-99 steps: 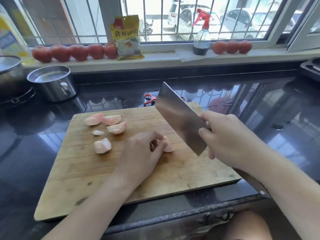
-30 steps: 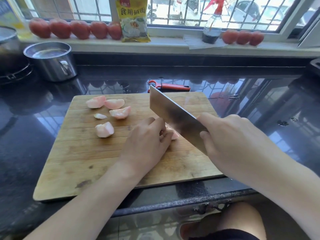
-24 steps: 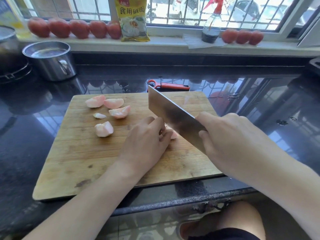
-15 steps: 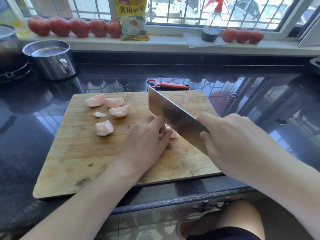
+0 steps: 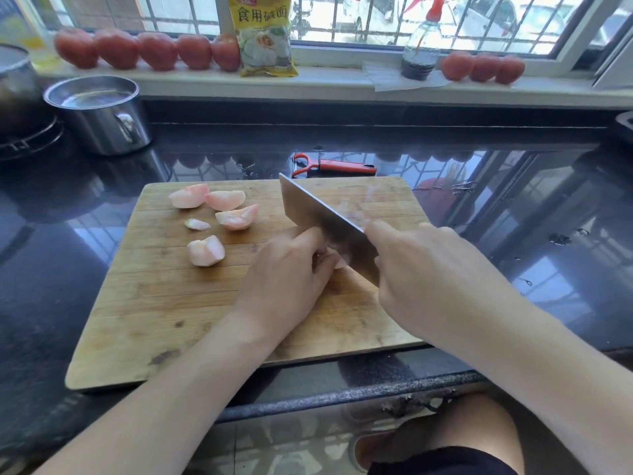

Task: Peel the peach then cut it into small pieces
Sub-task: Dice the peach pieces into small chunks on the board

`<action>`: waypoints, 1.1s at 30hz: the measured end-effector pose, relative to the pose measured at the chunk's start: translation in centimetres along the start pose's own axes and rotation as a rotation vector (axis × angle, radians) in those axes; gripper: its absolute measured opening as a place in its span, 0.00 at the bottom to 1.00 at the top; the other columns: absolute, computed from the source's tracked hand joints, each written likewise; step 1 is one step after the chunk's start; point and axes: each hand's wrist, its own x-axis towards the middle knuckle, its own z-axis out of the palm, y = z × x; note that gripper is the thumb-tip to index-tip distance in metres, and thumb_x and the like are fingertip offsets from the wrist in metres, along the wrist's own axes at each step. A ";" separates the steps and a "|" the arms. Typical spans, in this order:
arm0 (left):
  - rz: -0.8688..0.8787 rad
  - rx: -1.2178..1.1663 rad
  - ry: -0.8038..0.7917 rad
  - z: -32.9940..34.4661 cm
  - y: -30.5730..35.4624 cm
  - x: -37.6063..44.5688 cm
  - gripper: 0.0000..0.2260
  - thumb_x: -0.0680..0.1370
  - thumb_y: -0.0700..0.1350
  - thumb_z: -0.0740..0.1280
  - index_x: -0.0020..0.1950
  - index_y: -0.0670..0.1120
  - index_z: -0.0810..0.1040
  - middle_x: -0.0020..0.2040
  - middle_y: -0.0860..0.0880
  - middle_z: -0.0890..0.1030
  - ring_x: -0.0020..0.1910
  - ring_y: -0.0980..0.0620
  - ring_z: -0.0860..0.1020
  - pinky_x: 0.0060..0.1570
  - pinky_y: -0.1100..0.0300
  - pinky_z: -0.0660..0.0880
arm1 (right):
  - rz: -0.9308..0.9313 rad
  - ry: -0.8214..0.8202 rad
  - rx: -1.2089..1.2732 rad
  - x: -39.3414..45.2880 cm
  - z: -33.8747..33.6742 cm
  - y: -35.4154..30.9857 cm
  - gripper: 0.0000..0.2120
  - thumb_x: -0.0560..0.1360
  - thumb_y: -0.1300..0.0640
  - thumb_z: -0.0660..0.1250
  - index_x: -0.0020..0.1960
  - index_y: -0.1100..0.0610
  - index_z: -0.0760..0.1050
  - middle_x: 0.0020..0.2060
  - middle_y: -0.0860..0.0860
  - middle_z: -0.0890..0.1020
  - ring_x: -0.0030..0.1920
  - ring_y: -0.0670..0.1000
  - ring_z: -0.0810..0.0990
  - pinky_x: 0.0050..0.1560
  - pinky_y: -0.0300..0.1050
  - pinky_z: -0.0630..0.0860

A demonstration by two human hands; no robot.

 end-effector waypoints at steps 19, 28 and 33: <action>0.115 -0.004 0.054 0.0 -0.4 -0.8 0.03 0.75 0.39 0.77 0.45 0.45 0.85 0.45 0.50 0.82 0.39 0.50 0.79 0.41 0.56 0.78 | 0.049 0.045 0.164 -0.4 -0.8 2.4 0.03 0.82 0.54 0.57 0.49 0.48 0.65 0.35 0.44 0.66 0.34 0.44 0.66 0.30 0.43 0.61; 0.152 0.048 0.101 0.0 -0.3 -0.8 0.04 0.75 0.39 0.76 0.42 0.44 0.82 0.42 0.48 0.82 0.38 0.44 0.80 0.35 0.49 0.79 | 0.059 0.022 0.080 -1.1 -0.8 1.2 0.02 0.82 0.53 0.57 0.51 0.49 0.67 0.37 0.49 0.71 0.38 0.56 0.72 0.30 0.44 0.63; 0.199 0.048 0.104 0.1 -0.3 -0.8 0.03 0.77 0.40 0.73 0.45 0.45 0.86 0.43 0.47 0.83 0.39 0.44 0.82 0.36 0.51 0.80 | 0.081 0.044 0.059 -1.2 -0.9 1.3 0.05 0.82 0.54 0.57 0.47 0.49 0.63 0.36 0.48 0.69 0.35 0.53 0.68 0.29 0.43 0.60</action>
